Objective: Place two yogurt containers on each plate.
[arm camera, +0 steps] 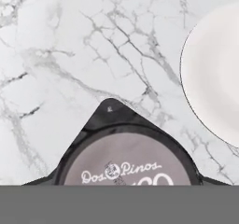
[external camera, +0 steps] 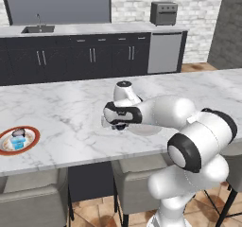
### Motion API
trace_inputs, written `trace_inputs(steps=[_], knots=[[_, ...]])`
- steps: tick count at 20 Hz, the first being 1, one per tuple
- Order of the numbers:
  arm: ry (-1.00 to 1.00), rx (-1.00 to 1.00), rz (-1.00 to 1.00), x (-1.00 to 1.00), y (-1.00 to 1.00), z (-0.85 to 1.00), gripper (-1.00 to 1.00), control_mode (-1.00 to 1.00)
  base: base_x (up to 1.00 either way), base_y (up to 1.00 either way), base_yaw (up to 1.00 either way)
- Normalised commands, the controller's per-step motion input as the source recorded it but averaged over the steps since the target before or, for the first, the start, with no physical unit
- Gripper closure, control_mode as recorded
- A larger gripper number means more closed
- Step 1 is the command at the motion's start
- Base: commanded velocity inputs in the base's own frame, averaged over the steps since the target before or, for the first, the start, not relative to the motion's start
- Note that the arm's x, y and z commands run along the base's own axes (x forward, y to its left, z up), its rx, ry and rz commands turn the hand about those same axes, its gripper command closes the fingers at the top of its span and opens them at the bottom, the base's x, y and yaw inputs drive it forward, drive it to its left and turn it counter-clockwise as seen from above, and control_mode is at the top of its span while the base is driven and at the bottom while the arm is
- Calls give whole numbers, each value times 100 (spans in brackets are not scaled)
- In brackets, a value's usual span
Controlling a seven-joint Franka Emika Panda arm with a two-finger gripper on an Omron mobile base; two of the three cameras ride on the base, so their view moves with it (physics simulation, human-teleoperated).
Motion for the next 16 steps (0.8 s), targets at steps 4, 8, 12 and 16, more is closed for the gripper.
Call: trace_inputs(steps=[4,8,12,16], knots=[[-1,0,-13,-3,-99,16,100,-100,0,0,0],[0,1,-6,1,-83,0,100,-100,0,0,0],[2,0,-3,21,-41,0,100,-100,0,0,0],[0,0,-1,25,-38,-2,100,-100,0,0,0]])
